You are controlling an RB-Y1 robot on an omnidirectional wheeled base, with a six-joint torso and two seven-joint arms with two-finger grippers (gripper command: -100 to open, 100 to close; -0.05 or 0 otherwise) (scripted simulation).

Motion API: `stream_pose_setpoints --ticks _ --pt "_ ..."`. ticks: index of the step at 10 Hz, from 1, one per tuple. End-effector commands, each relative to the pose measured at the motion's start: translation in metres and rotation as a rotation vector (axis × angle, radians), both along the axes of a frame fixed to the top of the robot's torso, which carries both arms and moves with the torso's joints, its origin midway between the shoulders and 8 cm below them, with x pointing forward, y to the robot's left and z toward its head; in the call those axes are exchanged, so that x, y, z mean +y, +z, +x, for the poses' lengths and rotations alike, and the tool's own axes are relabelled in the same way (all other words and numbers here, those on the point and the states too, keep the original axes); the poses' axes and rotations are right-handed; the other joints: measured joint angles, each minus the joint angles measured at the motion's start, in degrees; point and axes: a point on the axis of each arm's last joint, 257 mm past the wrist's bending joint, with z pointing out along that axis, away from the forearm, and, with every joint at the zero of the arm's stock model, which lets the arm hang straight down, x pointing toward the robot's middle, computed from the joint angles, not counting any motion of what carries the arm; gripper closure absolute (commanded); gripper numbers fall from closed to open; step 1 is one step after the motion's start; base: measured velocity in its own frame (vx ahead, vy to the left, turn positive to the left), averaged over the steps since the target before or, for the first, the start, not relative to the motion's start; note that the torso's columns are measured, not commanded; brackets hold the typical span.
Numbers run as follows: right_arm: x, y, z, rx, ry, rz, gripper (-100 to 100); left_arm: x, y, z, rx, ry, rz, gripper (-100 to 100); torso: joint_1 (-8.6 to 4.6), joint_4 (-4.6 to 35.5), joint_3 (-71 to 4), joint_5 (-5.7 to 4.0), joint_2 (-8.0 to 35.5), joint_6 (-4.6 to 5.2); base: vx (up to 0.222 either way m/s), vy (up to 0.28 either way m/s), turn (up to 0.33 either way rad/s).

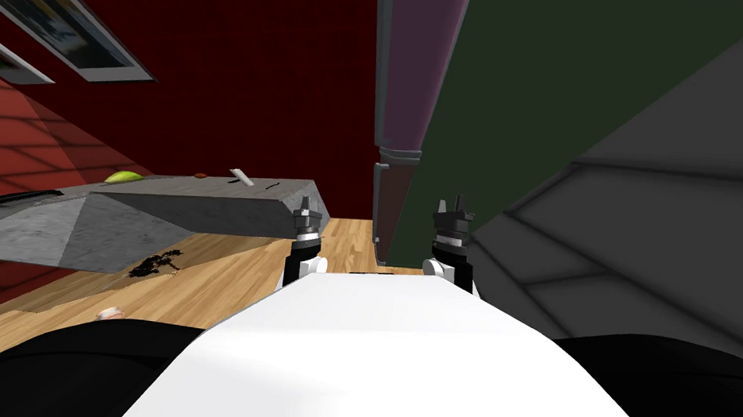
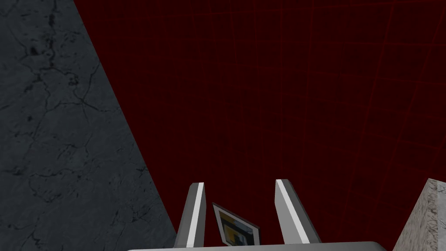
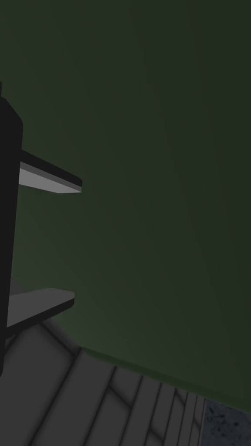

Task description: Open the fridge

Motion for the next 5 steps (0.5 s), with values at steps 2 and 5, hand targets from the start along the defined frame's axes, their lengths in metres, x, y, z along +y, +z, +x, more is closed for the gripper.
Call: stream_pose_setpoints --ticks 2,5 --pt "0.004 0.008 -0.001 -0.023 0.022 -0.010 -100 0.000 0.000 0.000 0.000 0.000 0.000 0 0.00 8.5 -16.9 0.00 8.5 0.00 0.003 -0.001 0.030" --pt "0.013 0.035 -0.009 -0.118 0.091 -0.006 -100 0.000 0.000 0.000 0.001 0.000 0.000 0 -0.03 11.1 -22.3 -0.01 11.0 -0.01 0.004 -0.015 0.118"
